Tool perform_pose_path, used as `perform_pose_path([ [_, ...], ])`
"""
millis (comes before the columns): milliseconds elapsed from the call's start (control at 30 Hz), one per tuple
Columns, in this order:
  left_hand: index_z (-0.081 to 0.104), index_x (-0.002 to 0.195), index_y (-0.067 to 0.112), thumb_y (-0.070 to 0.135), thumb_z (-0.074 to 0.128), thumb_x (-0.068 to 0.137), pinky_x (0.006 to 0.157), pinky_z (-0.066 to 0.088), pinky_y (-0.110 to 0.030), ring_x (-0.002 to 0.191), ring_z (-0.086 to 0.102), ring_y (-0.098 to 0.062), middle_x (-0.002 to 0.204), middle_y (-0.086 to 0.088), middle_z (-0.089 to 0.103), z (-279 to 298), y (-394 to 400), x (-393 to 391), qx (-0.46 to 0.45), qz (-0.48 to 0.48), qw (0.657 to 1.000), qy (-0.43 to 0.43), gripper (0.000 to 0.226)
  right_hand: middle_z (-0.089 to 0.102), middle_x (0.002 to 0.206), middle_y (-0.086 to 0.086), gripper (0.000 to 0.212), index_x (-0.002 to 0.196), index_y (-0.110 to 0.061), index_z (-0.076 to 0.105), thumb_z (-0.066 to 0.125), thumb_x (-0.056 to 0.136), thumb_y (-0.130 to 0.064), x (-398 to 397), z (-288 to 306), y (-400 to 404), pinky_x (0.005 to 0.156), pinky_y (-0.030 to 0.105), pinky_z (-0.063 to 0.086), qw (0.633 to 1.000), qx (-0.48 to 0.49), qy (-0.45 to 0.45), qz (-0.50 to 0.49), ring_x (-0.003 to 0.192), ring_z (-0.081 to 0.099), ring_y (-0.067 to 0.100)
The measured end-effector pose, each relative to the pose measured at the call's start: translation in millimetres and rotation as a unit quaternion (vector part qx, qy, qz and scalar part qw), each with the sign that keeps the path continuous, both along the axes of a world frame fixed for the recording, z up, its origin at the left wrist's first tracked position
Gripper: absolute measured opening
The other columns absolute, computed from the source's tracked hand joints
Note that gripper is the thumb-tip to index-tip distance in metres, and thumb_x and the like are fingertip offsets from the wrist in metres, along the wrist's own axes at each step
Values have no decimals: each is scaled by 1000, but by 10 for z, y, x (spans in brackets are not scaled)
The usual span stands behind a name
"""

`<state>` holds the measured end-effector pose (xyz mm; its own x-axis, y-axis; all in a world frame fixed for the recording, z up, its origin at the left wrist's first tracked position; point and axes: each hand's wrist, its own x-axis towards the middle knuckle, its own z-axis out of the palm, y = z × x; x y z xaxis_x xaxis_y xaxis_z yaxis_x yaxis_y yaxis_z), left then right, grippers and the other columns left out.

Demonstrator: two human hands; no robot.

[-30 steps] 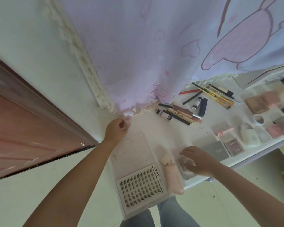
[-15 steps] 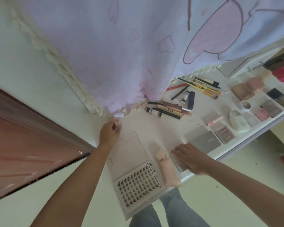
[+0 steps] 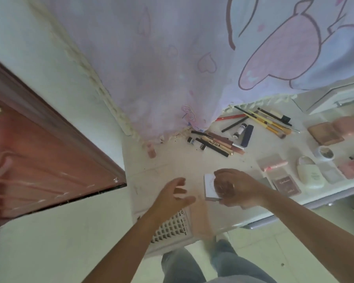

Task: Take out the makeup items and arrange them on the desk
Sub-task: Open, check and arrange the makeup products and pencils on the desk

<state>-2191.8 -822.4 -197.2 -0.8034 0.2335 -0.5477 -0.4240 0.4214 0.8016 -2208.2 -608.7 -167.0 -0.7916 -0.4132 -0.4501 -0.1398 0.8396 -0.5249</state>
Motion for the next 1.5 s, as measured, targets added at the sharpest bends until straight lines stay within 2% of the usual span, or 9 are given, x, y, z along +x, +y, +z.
perform_pose_path([
  [167,40,122,24,3,75,64,76,54,-20,101,58,-6,124,3,50,112,463,88,166,47,984,-41,71,46,131,-8,45,112,-15,60,75,72,-26,-74,170,209,88,8,28,997,-65,3,48,115,43,6],
  [333,47,119,12,-3,76,64,72,53,-16,89,61,-4,108,3,59,188,736,212,155,121,980,10,64,54,117,-4,35,100,-17,63,75,72,-32,-167,280,376,90,29,45,990,-74,-4,116,100,55,17],
  [467,49,122,5,-10,71,70,69,53,-14,83,62,-2,98,6,61,262,828,245,136,167,976,36,58,55,78,-12,42,85,-29,57,59,55,-58,-202,323,416,72,25,47,986,-96,-12,138,71,52,8],
  [633,50,120,13,3,68,79,69,51,-8,88,58,2,99,12,60,311,867,296,119,198,972,40,45,64,93,0,30,103,-16,64,67,79,-32,-280,344,454,85,29,47,985,-104,-14,141,88,58,18],
  [867,55,114,-10,28,79,56,81,55,-19,75,66,-14,104,-20,62,345,863,275,171,311,935,-8,73,48,58,-12,45,90,-11,67,43,77,-47,-246,400,339,51,14,32,968,-116,62,214,54,47,-3],
  [933,60,105,-9,18,75,71,77,54,-17,77,63,-17,103,-22,63,347,852,287,179,319,931,-18,46,38,52,-8,37,83,-4,63,46,86,-37,-260,368,313,49,17,27,963,-100,87,234,49,42,2],
  [1067,64,84,-2,6,62,84,72,54,-15,71,59,-16,81,-14,60,341,823,330,181,323,928,-26,8,34,51,-7,46,73,0,56,37,78,-41,-277,294,264,50,21,24,964,-89,84,236,46,30,6],
  [1333,65,93,4,28,77,44,91,50,-27,82,63,-19,87,-11,67,314,861,422,174,308,935,-16,56,33,48,-6,32,51,-30,38,31,69,-55,-234,305,288,47,18,26,955,-93,70,273,44,36,7],
  [1500,50,108,9,-2,72,73,71,50,-11,81,60,-5,89,1,62,256,879,479,134,297,946,1,42,55,66,8,59,78,-9,61,24,70,-54,-210,182,361,56,22,31,936,-123,117,309,61,48,18],
])
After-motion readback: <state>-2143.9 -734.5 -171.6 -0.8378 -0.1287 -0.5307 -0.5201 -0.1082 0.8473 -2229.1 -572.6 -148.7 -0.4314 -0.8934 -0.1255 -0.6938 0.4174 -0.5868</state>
